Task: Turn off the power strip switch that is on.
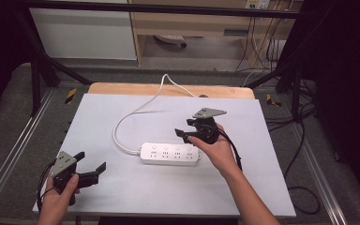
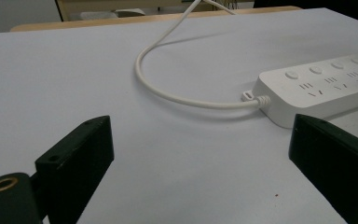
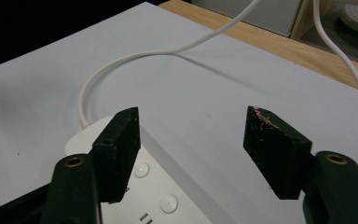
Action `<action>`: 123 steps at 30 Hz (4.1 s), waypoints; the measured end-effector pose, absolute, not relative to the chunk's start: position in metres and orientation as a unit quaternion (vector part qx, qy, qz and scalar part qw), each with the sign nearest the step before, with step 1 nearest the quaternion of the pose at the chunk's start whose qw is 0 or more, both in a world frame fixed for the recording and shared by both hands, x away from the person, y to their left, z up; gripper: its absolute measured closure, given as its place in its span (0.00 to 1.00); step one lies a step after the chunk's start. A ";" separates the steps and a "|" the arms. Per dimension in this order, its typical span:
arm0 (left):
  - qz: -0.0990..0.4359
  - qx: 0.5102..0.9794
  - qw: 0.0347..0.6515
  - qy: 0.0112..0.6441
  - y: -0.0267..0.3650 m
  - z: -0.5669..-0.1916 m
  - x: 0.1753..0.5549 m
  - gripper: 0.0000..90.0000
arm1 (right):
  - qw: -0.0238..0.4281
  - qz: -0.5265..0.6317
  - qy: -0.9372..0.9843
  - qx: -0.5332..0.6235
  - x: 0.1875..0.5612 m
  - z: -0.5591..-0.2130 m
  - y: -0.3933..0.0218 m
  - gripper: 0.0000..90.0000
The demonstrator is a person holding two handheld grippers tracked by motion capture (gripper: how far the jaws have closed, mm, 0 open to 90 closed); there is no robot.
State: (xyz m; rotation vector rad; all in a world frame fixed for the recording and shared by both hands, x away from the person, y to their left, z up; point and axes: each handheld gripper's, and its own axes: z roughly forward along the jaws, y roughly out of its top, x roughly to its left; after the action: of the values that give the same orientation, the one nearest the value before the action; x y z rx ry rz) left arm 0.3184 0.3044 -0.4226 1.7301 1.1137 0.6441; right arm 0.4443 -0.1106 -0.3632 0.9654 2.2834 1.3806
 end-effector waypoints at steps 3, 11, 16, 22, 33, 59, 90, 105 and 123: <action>0.264 0.707 0.473 0.455 0.304 -0.423 0.318 0.07 | 0.147 0.477 0.800 0.333 0.445 -0.366 -0.105 0.47; 0.265 0.708 0.471 0.454 0.304 -0.422 0.318 0.07 | 0.139 0.473 0.810 0.319 0.445 -0.372 -0.094 0.58; 0.266 0.708 0.471 0.454 0.304 -0.422 0.318 0.07 | 0.138 0.468 0.816 0.310 0.444 -0.376 -0.087 0.66; 0.266 0.708 0.471 0.454 0.304 -0.422 0.318 0.07 | 0.136 0.462 0.824 0.299 0.443 -0.379 -0.080 0.75; 0.266 0.709 0.470 0.453 0.305 -0.422 0.318 0.07 | 0.137 0.446 0.836 0.288 0.442 -0.387 -0.071 0.85; 0.266 0.710 0.470 0.452 0.304 -0.423 0.318 0.07 | 0.125 0.411 0.851 0.300 0.446 -0.408 -0.058 1.00; 0.266 0.712 0.470 0.449 0.304 -0.423 0.319 0.07 | 0.115 0.389 0.862 0.303 0.446 -0.418 -0.050 1.00; 0.265 0.712 0.470 0.449 0.304 -0.423 0.319 0.07 | 0.113 0.381 0.867 0.300 0.446 -0.420 -0.046 1.00; 0.265 0.713 0.469 0.450 0.304 -0.423 0.318 0.07 | 0.120 0.376 0.870 0.295 0.446 -0.421 -0.044 1.00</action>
State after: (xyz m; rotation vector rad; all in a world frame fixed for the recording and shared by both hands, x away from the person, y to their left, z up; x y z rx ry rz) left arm 0.3185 0.3040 -0.4230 1.7469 1.1025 0.6489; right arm 0.4458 -0.0436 -0.4211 0.8620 2.5426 1.0986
